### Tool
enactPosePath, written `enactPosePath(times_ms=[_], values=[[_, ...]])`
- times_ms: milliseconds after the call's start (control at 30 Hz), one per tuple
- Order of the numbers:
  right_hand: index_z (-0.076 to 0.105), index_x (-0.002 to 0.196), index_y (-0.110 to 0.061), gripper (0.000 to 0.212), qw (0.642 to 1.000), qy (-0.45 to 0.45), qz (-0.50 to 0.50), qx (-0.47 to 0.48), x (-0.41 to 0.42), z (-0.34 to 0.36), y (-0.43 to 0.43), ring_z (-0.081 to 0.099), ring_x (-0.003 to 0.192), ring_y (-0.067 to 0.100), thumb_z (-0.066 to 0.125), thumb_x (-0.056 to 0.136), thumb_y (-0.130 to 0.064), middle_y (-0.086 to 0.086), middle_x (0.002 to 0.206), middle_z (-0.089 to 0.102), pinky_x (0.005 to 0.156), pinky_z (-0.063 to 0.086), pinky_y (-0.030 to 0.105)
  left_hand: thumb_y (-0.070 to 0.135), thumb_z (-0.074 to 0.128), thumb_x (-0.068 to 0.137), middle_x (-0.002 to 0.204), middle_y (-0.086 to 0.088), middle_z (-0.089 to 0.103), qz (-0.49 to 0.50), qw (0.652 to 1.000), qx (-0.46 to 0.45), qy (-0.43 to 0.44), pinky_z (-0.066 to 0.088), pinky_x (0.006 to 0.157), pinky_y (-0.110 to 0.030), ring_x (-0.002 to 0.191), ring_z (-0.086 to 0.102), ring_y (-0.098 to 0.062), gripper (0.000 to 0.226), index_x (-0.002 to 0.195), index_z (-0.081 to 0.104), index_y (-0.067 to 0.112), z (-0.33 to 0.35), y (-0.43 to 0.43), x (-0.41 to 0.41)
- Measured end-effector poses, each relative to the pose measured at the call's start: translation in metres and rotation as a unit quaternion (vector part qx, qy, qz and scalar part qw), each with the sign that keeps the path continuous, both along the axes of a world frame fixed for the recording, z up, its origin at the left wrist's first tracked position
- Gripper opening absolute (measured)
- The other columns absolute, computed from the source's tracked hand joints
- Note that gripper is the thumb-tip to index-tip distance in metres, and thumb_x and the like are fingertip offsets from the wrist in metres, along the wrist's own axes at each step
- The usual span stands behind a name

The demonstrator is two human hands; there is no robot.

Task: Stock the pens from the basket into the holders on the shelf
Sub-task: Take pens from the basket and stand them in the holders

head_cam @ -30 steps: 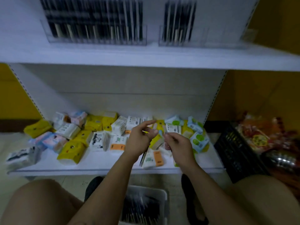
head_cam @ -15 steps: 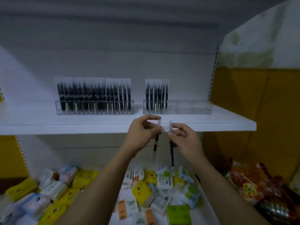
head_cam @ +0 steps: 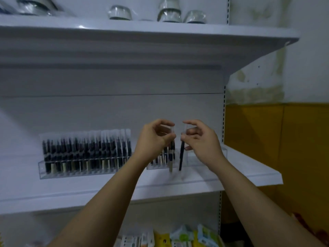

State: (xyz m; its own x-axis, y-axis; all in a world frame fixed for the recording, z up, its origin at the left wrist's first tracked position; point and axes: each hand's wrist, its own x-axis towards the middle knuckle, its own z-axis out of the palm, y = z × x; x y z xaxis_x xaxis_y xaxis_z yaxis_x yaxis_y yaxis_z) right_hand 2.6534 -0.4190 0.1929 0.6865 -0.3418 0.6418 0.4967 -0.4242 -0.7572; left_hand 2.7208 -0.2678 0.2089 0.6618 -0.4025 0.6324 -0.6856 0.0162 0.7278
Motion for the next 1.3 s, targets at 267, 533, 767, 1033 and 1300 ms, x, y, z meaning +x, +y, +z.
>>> enactPosePath(times_ms=[267, 533, 767, 1033, 1300], values=[[0.058, 0.106, -0.028, 0.036, 0.998, -0.047, -0.043, 0.004, 0.049, 0.032, -0.025, 0.067, 0.08, 0.022, 0.07, 0.084, -0.003, 0.0, 0.094, 0.061, 0.064, 0.06, 0.031, 0.02, 0.075, 0.082, 0.092, 0.009, 0.066, 0.086, 0.994, -0.003, -0.069, 0.06, 0.069, -0.03, 0.076, 0.069, -0.009, 0.023, 0.089, 0.061, 0.037, 0.026, -0.029, 0.043], [0.059, 0.105, -0.026, 0.033, 0.997, -0.047, -0.06, -0.003, 0.093, 0.029, -0.039, 0.065, 0.073, 0.018, 0.071, 0.084, -0.004, -0.002, 0.092, 0.06, 0.069, 0.061, 0.039, 0.018, 0.076, 0.082, 0.086, 0.011, 0.066, 0.132, 0.984, 0.023, -0.12, 0.052, 0.063, -0.012, 0.076, 0.064, -0.001, 0.019, 0.092, 0.065, 0.028, 0.031, -0.049, 0.082], [0.06, 0.105, -0.026, 0.032, 0.997, -0.011, -0.056, -0.046, 0.11, 0.014, -0.045, 0.062, 0.071, 0.017, 0.072, 0.083, -0.006, -0.002, 0.09, 0.06, 0.07, 0.06, 0.039, 0.021, 0.075, 0.082, 0.084, 0.016, 0.063, 0.148, 0.981, 0.021, -0.123, 0.048, 0.062, -0.008, 0.076, 0.062, 0.003, 0.02, 0.092, 0.062, 0.033, 0.024, -0.056, 0.095], [0.043, 0.129, -0.047, 0.051, 0.951, 0.099, -0.105, -0.272, 0.106, -0.016, -0.053, 0.059, 0.077, 0.005, 0.064, 0.09, -0.021, -0.016, 0.087, 0.06, 0.072, 0.052, 0.029, 0.02, 0.075, 0.082, 0.085, 0.013, 0.064, 0.15, 0.981, 0.025, -0.122, 0.05, 0.066, -0.014, 0.079, 0.063, -0.001, 0.017, 0.094, 0.064, 0.025, 0.026, -0.057, 0.093], [0.0, 0.147, -0.048, 0.085, 0.912, 0.178, -0.097, -0.357, 0.089, -0.016, -0.046, 0.062, 0.08, 0.016, 0.058, 0.092, -0.02, -0.004, 0.092, 0.067, 0.077, 0.053, 0.033, 0.02, 0.073, 0.085, 0.087, 0.011, 0.066, 0.155, 0.973, 0.095, -0.144, 0.05, 0.065, -0.009, 0.078, 0.062, 0.002, 0.012, 0.094, 0.065, 0.023, 0.015, -0.057, 0.089]])
